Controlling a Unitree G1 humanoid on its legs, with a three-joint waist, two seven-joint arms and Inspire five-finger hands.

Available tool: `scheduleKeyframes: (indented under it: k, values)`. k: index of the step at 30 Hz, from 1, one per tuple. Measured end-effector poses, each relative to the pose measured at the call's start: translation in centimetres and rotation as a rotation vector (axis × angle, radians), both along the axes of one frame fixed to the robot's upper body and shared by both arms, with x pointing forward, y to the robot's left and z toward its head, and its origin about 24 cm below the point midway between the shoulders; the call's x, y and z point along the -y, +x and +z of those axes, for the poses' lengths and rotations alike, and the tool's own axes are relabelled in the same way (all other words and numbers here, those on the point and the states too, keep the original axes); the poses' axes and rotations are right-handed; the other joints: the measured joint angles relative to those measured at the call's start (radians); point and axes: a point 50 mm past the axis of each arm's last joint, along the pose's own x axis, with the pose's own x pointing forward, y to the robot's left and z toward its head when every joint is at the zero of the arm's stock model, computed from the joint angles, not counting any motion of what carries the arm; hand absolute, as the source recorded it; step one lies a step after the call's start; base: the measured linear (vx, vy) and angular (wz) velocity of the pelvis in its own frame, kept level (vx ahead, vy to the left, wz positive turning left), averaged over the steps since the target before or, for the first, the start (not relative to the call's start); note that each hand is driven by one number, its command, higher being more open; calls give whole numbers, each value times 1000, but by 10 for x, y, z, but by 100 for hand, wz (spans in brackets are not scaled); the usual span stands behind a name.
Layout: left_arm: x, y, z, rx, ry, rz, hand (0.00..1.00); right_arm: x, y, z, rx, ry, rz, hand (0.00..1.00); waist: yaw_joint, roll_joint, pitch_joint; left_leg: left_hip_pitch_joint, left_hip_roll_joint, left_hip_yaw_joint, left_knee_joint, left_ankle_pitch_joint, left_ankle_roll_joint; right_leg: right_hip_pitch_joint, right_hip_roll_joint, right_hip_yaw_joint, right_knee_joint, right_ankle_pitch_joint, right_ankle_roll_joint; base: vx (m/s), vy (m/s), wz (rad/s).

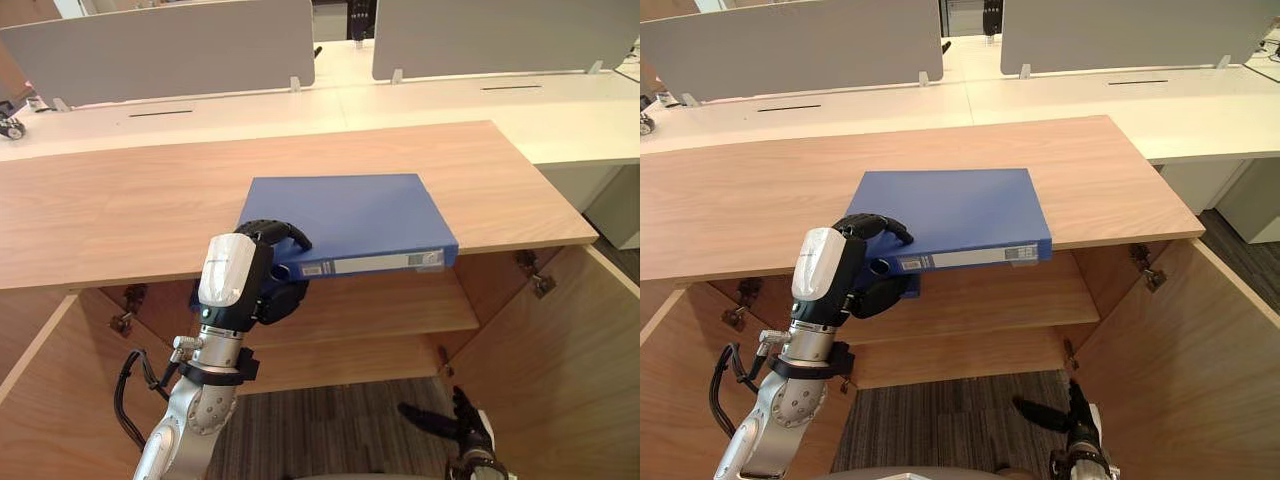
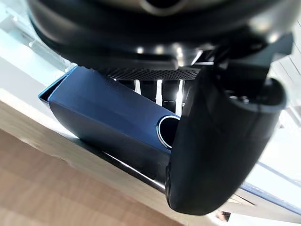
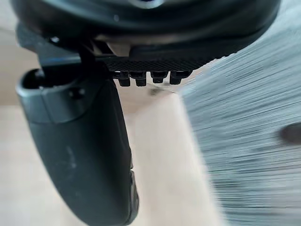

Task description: Walk over to the cabinet, pick up the folder, carry it to the office cabinet, place the folder inside the office cabinet, then close the office cabinet door

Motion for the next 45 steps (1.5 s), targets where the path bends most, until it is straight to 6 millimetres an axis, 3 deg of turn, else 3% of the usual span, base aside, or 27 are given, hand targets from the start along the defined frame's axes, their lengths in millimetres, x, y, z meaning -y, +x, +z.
scheduleKeyframes:
  k: [3, 5, 10, 15, 21, 29, 38, 39, 45]
  values:
    - [2, -8, 6, 2, -90, -20, 0, 0, 17, 32, 204, 32, -73, 100, -1, -1, 1, 0, 2, 23, 23, -21, 3, -2, 0, 25, 0, 2, 3, 16, 0, -25]
    - [4, -13, 13, 19, -199, -50, 0, 1, 25, 67, 396, 49, -137, 100, -4, -4, 4, -2, 1, 33, 37, -33, 8, -3, -1, 38, 0, 3, 5, 13, -1, -18]
    - [0, -21, 28, 30, -607, -152, 0, -1, 30, 134, 748, 77, -179, 100, -5, -6, 14, -5, 2, 72, 63, -57, 12, -11, -2, 77, 0, 10, 16, -3, -3, -22]
    - [-6, -27, 40, 42, -866, -272, 0, -5, 30, 180, 960, 71, -130, 100, -7, -6, 28, -6, 0, 102, 78, -69, 11, -20, -4, 109, 0, 18, 29, -31, 0, -20]
    - [-7, -28, 42, -11, -1106, -463, 0, -17, 34, 227, 1186, 68, 75, 100, -7, -6, 28, -6, -3, 111, 92, -78, 15, -19, -14, 120, 0, 26, 41, -42, -8, -5]
    - [2, -23, 28, -186, -1226, -689, 0, -45, 69, 255, 1291, 89, 447, 100, 6, -6, 27, -11, -17, 98, 103, -75, 20, -12, -26, 107, 2, 31, 48, -59, -18, 5]
    - [7, -18, -6, -503, -1275, -785, 0, -35, 111, 228, 1092, 45, 551, 100, 26, -6, 26, -32, -34, 45, 91, -51, 46, -9, -50, 55, 2, 39, 57, -54, -23, 18]
    - [6, -18, -8, -512, -1279, -780, 0, -34, 113, 228, 1084, 36, 559, 0, 26, -6, 26, -32, -36, 42, 87, -48, 47, -10, -51, 50, 2, 41, 59, -52, -18, 15]
    - [-3, -16, -23, -607, -1361, -760, 0, -32, 125, 225, 1025, 9, 655, 0, 38, -7, 25, -45, -47, 13, 77, -30, 58, -13, -60, 20, 0, 58, 64, -54, -12, 14]
